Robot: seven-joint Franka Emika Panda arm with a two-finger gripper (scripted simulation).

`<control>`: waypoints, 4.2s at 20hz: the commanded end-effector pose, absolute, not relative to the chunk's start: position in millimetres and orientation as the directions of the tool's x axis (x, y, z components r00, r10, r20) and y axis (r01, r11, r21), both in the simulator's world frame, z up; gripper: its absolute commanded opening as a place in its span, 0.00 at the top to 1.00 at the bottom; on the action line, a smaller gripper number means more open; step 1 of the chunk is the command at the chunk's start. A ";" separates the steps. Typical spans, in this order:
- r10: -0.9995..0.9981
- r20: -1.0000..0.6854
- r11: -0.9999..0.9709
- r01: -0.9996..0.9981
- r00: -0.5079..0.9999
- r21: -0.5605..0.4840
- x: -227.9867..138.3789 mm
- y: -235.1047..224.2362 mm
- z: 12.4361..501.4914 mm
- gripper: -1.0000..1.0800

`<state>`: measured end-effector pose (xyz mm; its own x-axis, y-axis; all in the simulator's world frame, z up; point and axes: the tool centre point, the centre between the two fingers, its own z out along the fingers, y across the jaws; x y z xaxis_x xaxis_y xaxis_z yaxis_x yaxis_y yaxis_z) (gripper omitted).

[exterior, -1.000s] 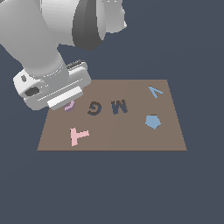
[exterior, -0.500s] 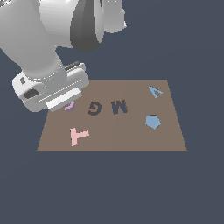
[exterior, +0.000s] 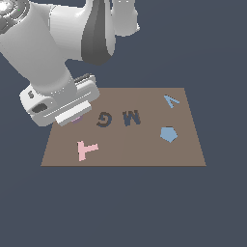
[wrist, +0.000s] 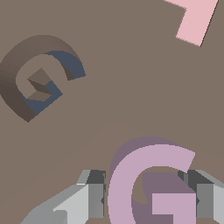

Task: Insert a designated object into the corresponding slot on a board.

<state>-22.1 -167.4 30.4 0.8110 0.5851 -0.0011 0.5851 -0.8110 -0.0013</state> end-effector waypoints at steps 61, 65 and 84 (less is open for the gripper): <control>-0.233 0.000 -0.973 -0.233 0.973 0.000 -7.8 -67.6 40.3 1.00; -0.257 0.000 -0.966 -0.257 0.966 0.000 -5.8 -65.2 40.5 1.00; -0.264 -0.002 -0.965 -0.264 0.965 -0.001 -5.1 -64.9 30.4 0.04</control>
<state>-5.1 -64.9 30.4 0.9646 -0.2636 -0.0020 -0.2636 -0.9646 -0.0011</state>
